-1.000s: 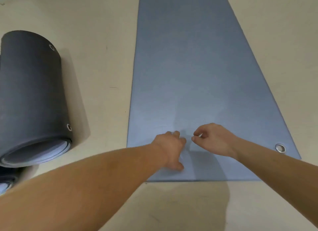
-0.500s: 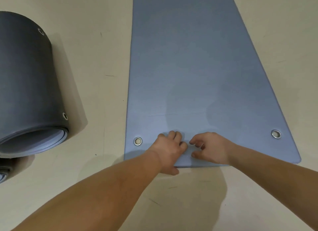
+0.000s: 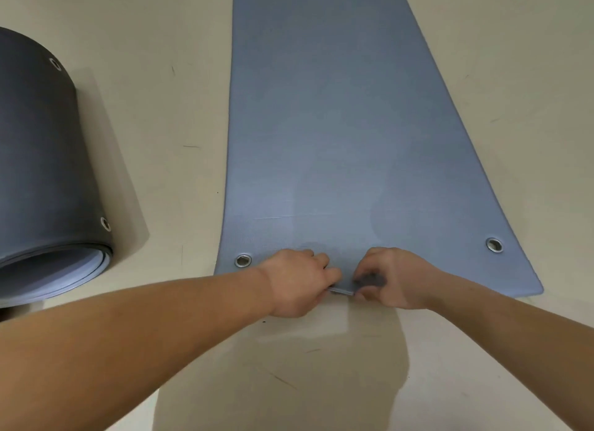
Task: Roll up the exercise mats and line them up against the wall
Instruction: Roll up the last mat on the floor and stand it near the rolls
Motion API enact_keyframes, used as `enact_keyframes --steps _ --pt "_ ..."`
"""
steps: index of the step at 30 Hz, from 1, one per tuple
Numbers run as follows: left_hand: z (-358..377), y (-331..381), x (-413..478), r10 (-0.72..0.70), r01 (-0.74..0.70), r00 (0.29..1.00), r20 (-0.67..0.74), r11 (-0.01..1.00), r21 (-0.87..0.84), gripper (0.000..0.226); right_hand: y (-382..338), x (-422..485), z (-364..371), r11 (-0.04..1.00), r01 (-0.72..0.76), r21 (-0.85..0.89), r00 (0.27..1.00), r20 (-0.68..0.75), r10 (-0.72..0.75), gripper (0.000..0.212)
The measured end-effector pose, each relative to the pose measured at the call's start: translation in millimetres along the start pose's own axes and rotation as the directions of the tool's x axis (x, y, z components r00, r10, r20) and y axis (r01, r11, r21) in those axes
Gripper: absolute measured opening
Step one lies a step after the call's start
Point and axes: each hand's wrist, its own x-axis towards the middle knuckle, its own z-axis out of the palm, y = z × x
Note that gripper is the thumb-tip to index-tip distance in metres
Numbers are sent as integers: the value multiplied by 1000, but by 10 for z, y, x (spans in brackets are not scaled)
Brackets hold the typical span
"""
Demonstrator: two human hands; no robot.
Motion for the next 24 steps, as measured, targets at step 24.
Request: enact_keyframes --steps 24 --pt "-1212 -861 -304 -225 195 974 -11 866 -461 11 -1028 -491 -770 867 -96 -489 722 -634 -277 41"
